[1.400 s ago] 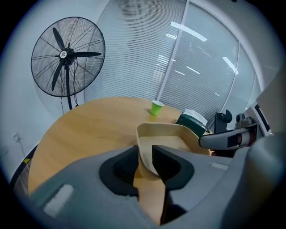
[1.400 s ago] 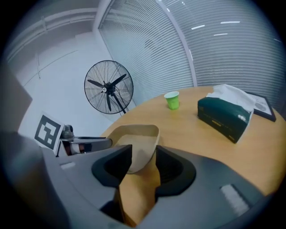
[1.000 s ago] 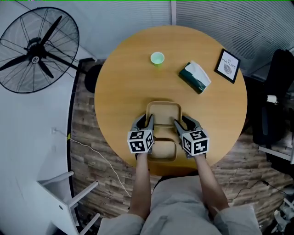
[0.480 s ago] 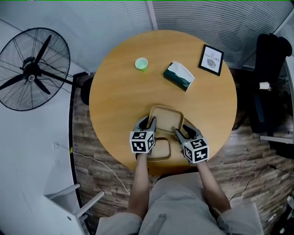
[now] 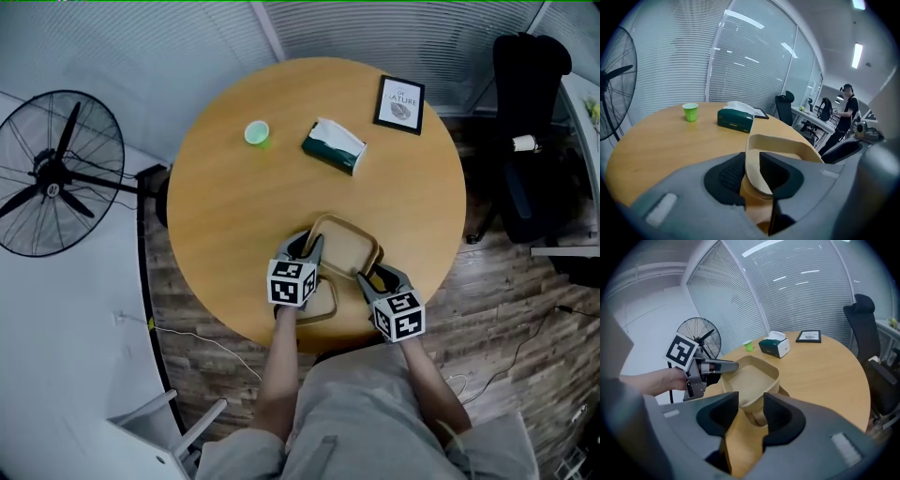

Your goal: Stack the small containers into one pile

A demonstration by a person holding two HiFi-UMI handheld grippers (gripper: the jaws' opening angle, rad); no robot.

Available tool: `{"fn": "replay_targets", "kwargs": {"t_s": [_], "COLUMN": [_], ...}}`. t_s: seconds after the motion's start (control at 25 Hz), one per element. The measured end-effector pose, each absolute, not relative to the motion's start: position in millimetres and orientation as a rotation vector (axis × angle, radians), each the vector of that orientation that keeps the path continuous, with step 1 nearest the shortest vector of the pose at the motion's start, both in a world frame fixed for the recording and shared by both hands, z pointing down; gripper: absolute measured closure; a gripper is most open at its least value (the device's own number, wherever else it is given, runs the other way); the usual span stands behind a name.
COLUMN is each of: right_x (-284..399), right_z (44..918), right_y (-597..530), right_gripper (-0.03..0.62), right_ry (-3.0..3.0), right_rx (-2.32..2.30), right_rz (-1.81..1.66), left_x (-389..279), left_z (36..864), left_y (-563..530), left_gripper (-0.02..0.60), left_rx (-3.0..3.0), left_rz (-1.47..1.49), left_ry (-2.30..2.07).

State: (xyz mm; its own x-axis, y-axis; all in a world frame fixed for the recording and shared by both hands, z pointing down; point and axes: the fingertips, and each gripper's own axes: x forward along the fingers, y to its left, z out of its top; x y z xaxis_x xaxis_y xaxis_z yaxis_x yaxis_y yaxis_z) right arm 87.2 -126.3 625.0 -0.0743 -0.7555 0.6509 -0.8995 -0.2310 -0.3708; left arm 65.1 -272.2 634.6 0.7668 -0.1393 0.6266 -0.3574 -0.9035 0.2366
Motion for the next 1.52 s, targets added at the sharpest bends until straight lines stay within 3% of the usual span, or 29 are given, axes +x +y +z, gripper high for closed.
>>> {"fn": "replay_targets", "kwargs": {"t_s": [1.04, 1.24, 1.52], "right_x": [89, 91, 101], "right_z": [658, 658, 668], "right_y": [-99, -98, -92], "right_gripper": [0.431, 0.431, 0.431], "right_ry": [-1.768, -1.771, -1.734], "right_rx": [1.920, 1.923, 1.990], "right_rz": [1.162, 1.164, 1.308], "left_x": [77, 77, 80], "left_z": [684, 681, 684], "left_y": [-245, -248, -255], "left_gripper": [0.482, 0.438, 0.429], "left_rx": [2.632, 2.641, 2.616], "left_rz": [1.018, 1.018, 1.029], "left_ry": [-0.174, -0.177, -0.177]}}
